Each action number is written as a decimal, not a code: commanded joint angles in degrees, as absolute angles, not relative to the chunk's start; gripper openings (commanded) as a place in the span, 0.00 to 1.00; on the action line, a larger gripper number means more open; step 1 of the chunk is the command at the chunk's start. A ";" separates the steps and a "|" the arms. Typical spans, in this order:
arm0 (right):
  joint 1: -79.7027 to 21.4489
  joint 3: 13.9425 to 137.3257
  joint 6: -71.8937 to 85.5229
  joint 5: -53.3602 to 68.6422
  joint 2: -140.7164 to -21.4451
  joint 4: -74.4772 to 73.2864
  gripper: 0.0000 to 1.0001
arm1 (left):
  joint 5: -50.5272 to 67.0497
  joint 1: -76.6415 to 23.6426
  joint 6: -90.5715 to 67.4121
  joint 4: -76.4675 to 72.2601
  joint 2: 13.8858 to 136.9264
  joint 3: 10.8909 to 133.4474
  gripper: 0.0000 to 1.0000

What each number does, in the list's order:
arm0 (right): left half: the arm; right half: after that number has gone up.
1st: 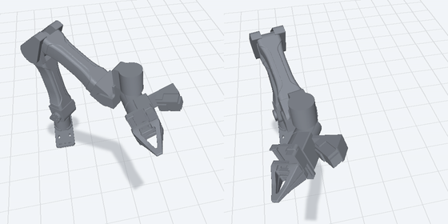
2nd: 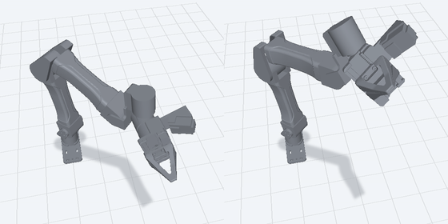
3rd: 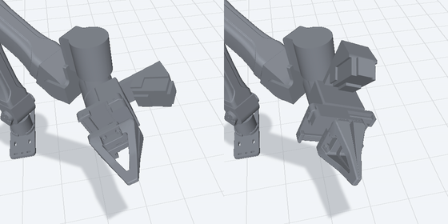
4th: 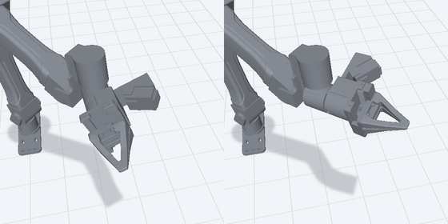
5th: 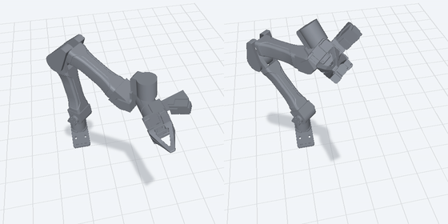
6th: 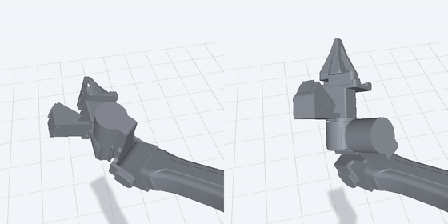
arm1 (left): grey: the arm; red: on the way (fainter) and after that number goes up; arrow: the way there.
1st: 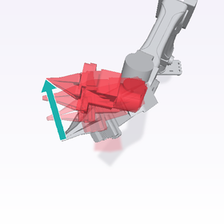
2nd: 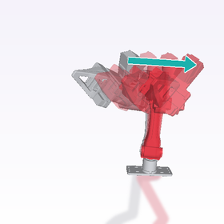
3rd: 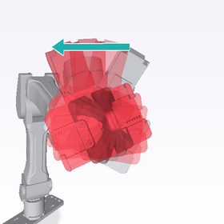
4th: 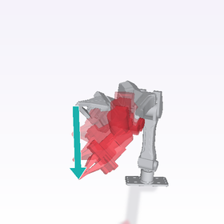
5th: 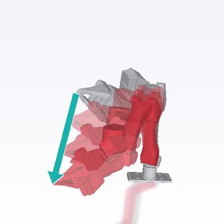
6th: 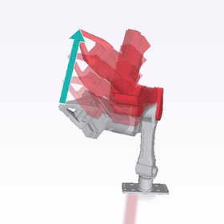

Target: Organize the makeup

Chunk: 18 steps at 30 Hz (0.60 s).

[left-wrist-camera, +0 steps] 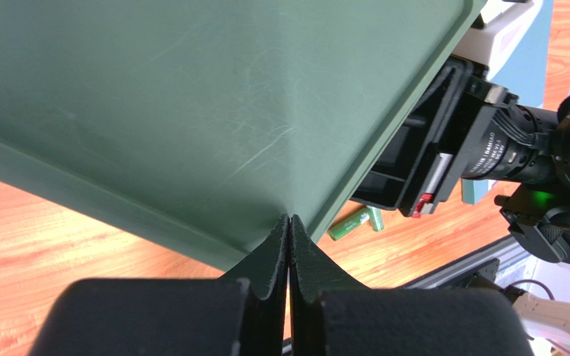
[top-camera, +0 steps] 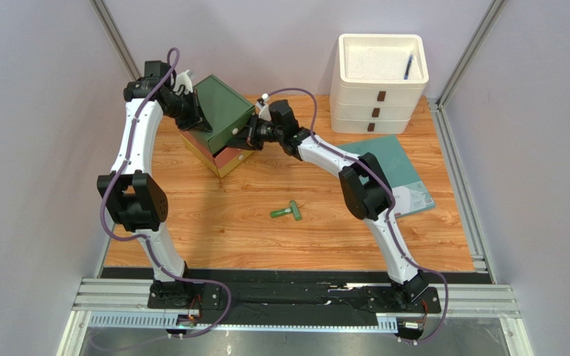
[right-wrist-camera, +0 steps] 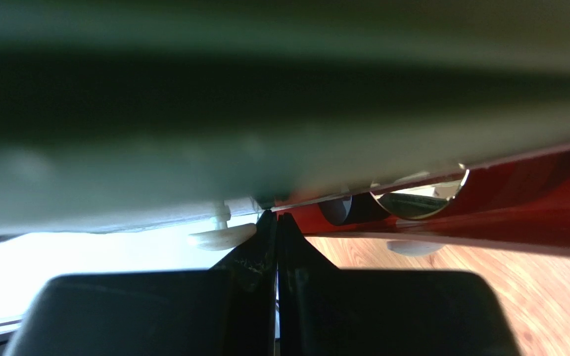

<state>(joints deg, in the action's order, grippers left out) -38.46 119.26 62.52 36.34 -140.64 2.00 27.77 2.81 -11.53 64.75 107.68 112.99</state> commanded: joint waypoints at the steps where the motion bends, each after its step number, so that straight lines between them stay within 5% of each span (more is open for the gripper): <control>1: -39.20 124.81 63.46 32.52 -143.61 0.26 0.00 | 19.78 2.99 -7.38 72.69 111.89 109.51 0.00; 18: -38.85 104.50 55.90 34.37 -128.06 3.08 0.00 | 19.86 3.08 -7.56 72.77 112.32 109.78 0.00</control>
<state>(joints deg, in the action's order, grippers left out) -38.61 105.93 58.87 34.70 -132.64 2.37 27.57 3.05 -11.16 64.34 107.68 112.99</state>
